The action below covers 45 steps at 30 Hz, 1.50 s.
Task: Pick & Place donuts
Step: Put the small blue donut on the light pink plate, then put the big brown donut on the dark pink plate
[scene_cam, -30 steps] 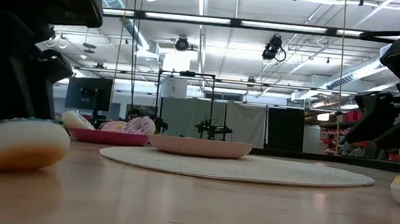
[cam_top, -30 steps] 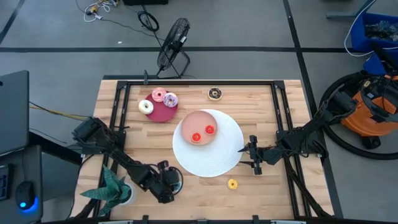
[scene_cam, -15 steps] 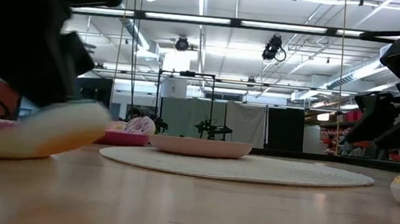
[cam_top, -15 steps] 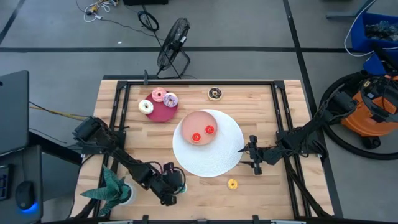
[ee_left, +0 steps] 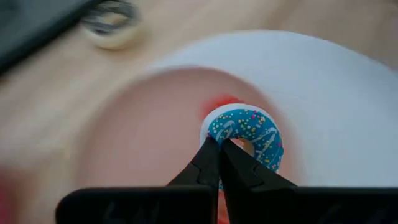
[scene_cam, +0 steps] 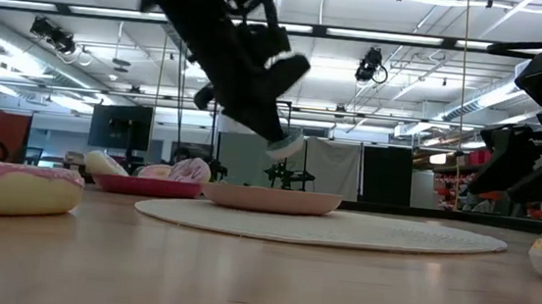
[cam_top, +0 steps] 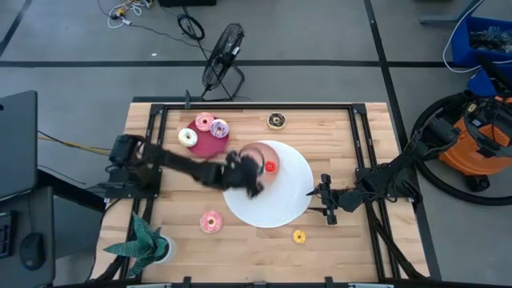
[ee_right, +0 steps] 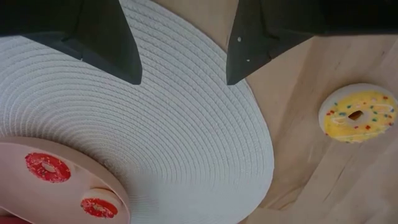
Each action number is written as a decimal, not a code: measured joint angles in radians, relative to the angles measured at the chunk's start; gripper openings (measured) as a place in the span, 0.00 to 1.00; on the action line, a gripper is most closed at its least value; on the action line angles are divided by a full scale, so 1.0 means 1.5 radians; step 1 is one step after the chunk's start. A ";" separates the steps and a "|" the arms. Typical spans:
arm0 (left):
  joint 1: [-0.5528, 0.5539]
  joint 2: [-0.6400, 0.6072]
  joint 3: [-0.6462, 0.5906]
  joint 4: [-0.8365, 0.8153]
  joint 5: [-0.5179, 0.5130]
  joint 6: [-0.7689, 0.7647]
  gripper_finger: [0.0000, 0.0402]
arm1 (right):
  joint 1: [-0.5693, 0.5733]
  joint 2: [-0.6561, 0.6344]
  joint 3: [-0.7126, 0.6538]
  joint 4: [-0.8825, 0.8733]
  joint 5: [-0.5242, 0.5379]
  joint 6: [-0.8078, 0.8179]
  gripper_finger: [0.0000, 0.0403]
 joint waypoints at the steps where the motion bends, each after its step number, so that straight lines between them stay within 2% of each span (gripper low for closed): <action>1: 0.023 0.000 0.000 -0.001 0.000 0.011 0.01 | 0.000 0.000 0.000 -0.001 0.000 0.000 0.61; 5: 0.098 0.001 0.000 -0.016 0.002 0.035 0.02 | 0.000 0.000 0.000 -0.008 0.000 0.003 0.61; 10: 0.146 0.028 0.000 -0.015 0.036 0.039 0.03 | 0.000 0.000 0.000 -0.009 0.000 0.007 0.61; 16: 0.150 0.064 0.000 -0.019 0.026 0.038 0.02 | 0.000 0.000 0.000 -0.009 0.000 0.009 0.61; 25: 0.150 0.066 0.000 -0.019 0.020 0.033 0.09 | 0.000 0.000 0.000 -0.009 0.000 0.008 0.61; 30: 0.151 0.066 0.000 -0.019 0.020 0.015 0.17 | 0.000 0.000 0.000 -0.010 0.000 0.008 0.61; 38: 0.164 0.066 0.000 -0.019 0.016 0.015 0.39 | 0.000 0.000 0.000 -0.010 0.000 0.008 0.61; 45: 0.142 0.024 0.000 -0.039 -0.008 0.035 0.44 | 0.000 0.000 0.000 -0.010 0.000 0.008 0.61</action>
